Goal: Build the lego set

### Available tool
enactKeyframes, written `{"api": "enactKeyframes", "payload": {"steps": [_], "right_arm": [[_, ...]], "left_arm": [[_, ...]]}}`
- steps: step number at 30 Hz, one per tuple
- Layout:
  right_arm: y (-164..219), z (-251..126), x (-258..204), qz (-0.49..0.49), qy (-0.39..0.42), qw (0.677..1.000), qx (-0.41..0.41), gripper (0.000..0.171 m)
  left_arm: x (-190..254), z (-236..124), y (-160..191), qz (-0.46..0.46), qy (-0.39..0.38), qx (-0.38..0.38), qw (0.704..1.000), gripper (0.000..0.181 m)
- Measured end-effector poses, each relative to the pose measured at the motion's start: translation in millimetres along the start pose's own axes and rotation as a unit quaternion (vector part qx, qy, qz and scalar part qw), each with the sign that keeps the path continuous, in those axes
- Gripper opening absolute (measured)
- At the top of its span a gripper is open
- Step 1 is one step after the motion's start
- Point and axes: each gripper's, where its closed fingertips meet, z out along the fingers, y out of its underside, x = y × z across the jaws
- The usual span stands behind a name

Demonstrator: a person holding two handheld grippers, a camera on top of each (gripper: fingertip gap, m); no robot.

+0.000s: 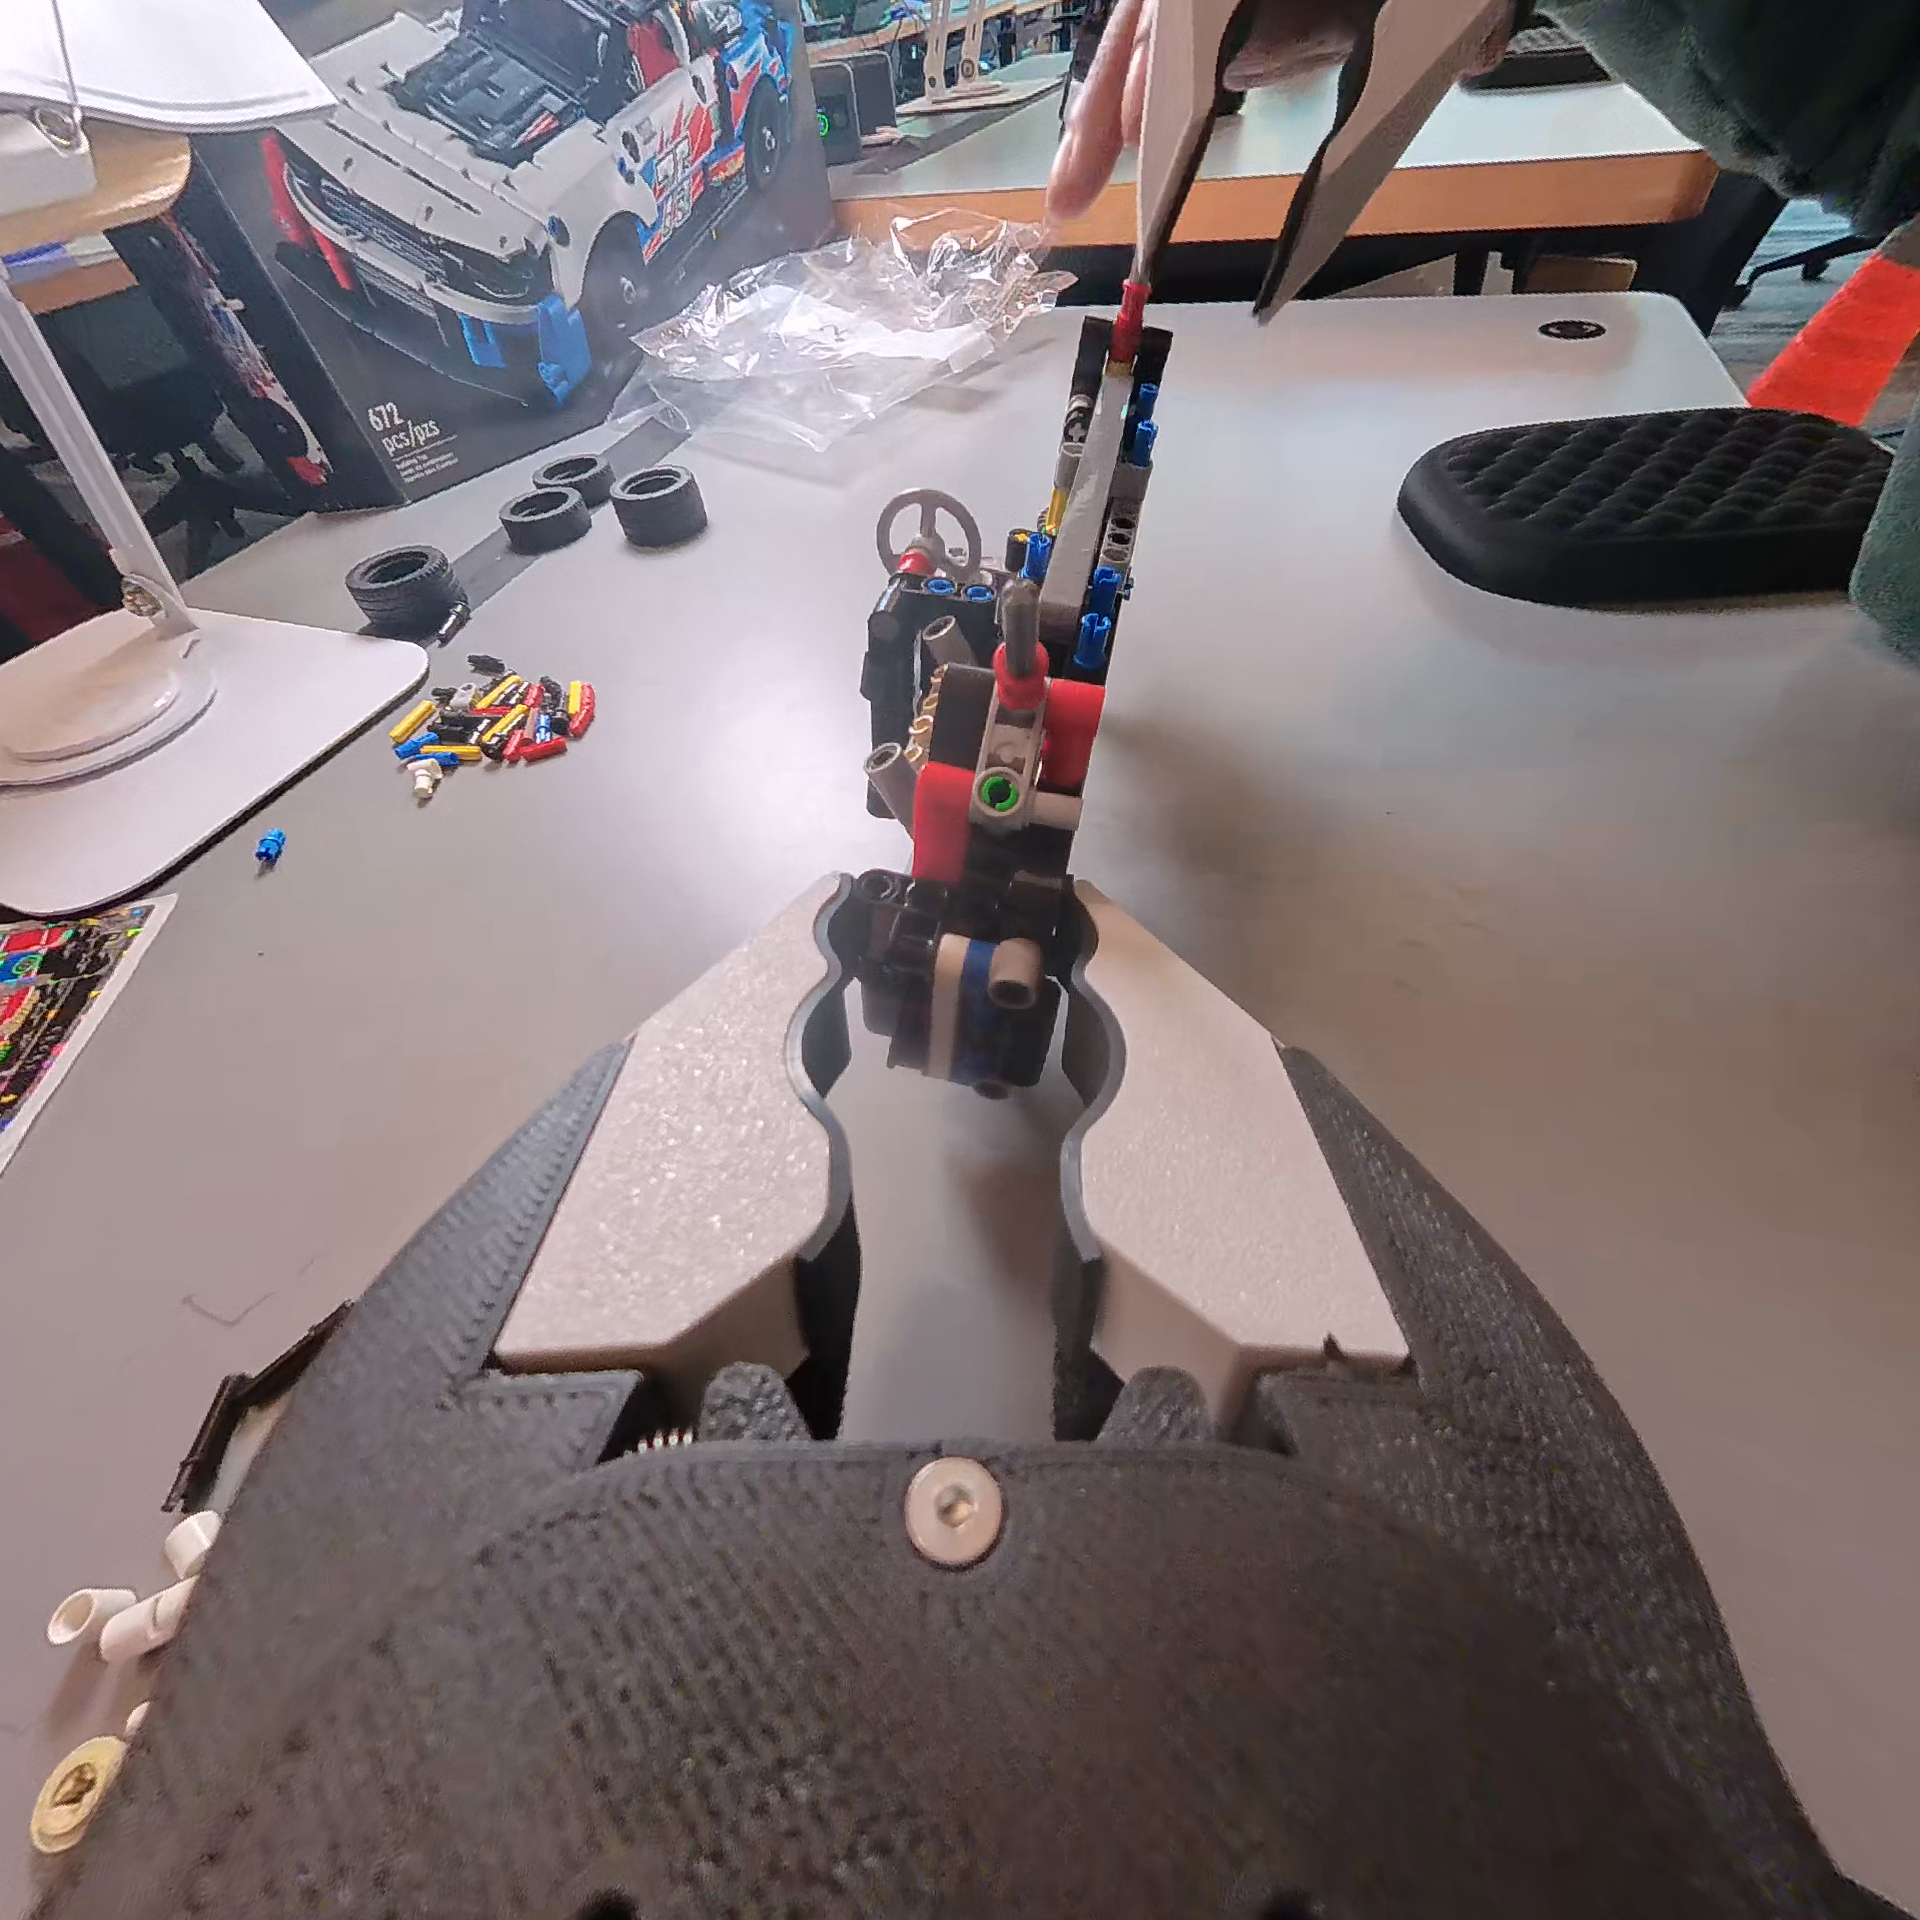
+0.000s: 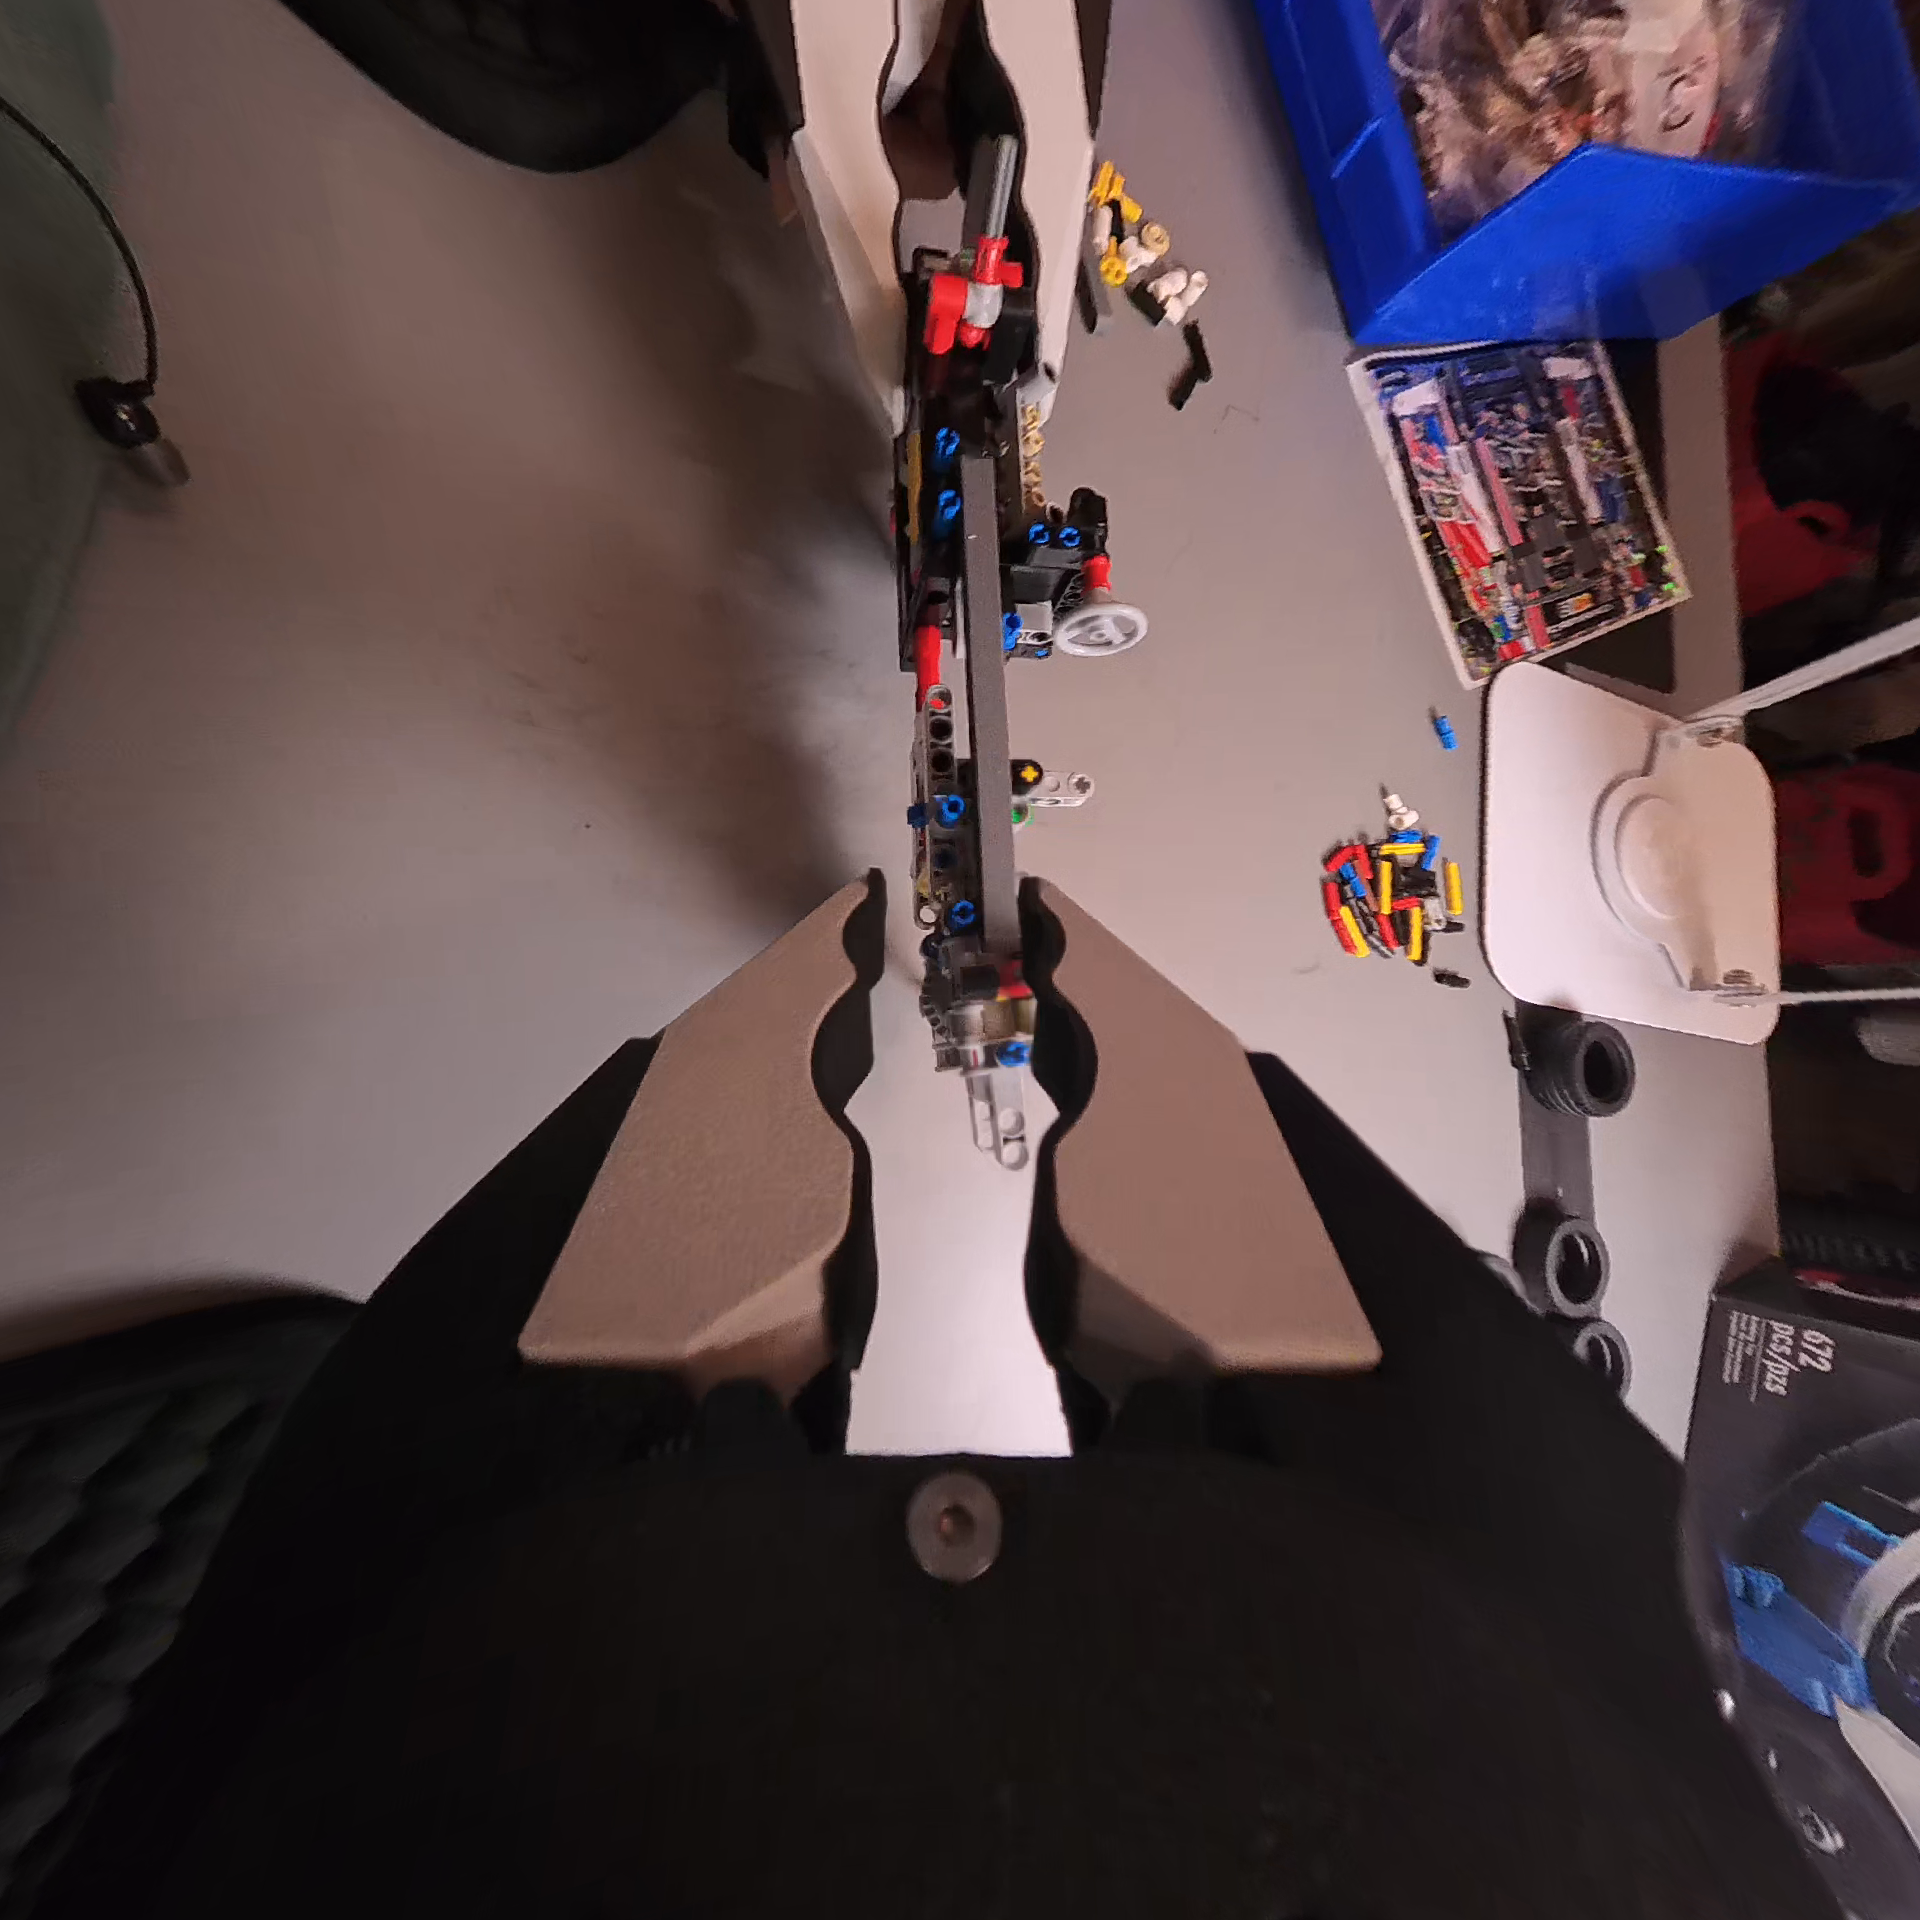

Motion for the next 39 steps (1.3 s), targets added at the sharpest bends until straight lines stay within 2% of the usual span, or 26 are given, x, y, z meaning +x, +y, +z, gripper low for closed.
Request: {"api": "enactKeyframes", "payload": {"steps": [4, 7, 9, 12, 15, 39], "right_arm": [[26, -10, 11, 0.028, 0.044, 0.998, 0.019, 0.047], [60, 7, 12, 0.062, 0.054, 0.997, 0.013, 0.052], [69, 22, 9, 0.082, 0.057, 0.995, 0.025, 0.045], [62, 26, 12, 0.093, 0.081, 0.99, 0.064, 0.019], [57, 22, 9, 0.102, 0.092, 0.987, 0.085, 0.017], [55, 21, 4, 0.128, 0.125, 0.979, 0.097, 0.021]], "left_arm": [[0, 0, 0, 0.001, 0.0, 0.002, 1.0, 0.036], [0, 0, 0, 0.001, 0.0, 0.003, 1.0, 0.036], [0, 0, 0, 0.0, -0.001, 0.003, 1.0, 0.036], [-1, 0, 0, -0.001, -0.005, 0.003, 1.0, 0.036], [0, -1, 1, -0.001, -0.007, 0.003, 1.0, 0.037], [1, -2, 2, -0.004, -0.01, -0.001, 1.0, 0.037]]}}
